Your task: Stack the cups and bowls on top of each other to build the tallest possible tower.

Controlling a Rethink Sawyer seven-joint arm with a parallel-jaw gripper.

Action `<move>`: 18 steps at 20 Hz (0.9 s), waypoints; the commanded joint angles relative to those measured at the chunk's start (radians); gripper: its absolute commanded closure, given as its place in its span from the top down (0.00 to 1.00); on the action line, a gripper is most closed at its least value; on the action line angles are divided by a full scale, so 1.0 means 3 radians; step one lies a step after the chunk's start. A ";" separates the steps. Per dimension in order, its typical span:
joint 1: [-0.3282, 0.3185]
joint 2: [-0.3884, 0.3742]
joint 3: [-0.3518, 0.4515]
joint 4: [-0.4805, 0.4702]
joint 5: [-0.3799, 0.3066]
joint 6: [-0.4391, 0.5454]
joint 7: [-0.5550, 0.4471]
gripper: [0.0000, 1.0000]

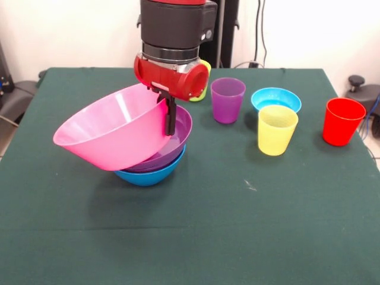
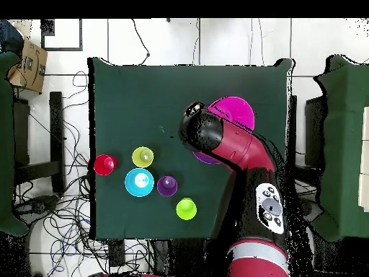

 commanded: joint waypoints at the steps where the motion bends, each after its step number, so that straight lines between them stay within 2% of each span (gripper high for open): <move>1: 0.0158 0.0099 0.0138 0.0089 0.0007 0.0064 0.0519 0.00; 4: 0.0231 0.0021 0.0046 0.0122 0.0003 0.0104 0.0557 0.00; 9: 0.0348 -0.0169 -0.0143 0.0156 -0.0006 0.0348 0.0563 0.00; 12: 0.0366 -0.0260 -0.0200 0.0169 -0.0005 0.0485 0.0523 0.00; 18: 0.0372 -0.0332 -0.0238 0.0217 -0.0012 0.0532 0.0480 0.00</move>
